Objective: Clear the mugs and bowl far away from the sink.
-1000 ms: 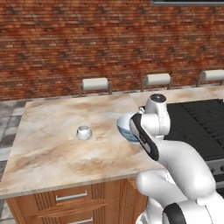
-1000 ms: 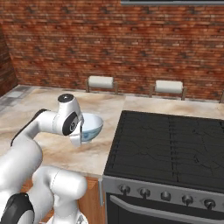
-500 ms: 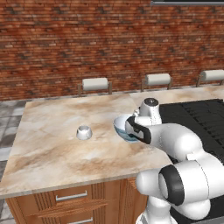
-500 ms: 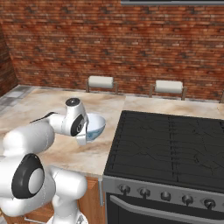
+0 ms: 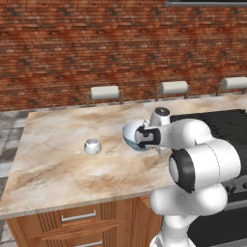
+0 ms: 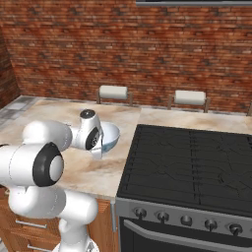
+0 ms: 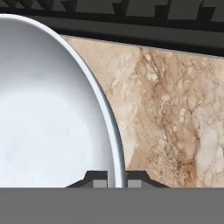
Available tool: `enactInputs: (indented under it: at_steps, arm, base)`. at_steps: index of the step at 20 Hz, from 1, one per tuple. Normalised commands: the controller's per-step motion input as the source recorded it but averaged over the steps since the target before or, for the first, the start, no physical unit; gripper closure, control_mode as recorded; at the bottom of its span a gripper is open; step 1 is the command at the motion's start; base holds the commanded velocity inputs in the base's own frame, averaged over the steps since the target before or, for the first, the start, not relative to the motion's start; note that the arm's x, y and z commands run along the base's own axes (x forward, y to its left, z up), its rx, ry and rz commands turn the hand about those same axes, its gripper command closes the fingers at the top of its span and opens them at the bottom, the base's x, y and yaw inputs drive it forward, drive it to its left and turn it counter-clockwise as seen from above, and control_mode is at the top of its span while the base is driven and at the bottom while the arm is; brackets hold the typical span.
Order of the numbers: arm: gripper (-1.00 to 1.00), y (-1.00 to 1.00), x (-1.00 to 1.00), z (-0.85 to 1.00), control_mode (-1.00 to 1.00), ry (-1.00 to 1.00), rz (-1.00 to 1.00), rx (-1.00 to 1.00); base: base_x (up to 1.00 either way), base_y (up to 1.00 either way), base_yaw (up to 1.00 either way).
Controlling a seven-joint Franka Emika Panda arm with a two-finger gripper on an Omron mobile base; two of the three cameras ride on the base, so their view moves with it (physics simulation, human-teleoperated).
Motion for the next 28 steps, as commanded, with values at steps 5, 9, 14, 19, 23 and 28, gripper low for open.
enactInputs:
  at_steps: [5, 9, 14, 19, 23, 28]
  arm:
    - [1.00, 0.10, 0.30, -0.34, -1.00, 0.02, 0.03, 0.00]
    - [-1.00, 0.13, 0.13, -0.28, -1.00, 0.00, 0.03, 0.00]
    - [-1.00, 0.01, 0.01, -0.06, -1.00, 0.00, 0.02, 0.00]
    - [-1.00, -0.01, -0.06, 0.05, -1.00, -0.03, 0.00, 0.00]
    - [-1.00, -0.01, -0.29, 0.51, -1.00, -0.18, 0.00, 0.00]
    - [-1.00, -0.11, -0.46, 0.87, -1.00, -0.07, -0.01, 0.03]
  base:
    - [0.00, 0.00, 0.00]
    - [0.00, 0.00, 0.00]
    - [0.00, 0.00, 0.00]
    - [0.00, 0.00, 0.00]
    - [0.00, 0.00, 0.00]
    - [0.00, 0.00, 0.00]
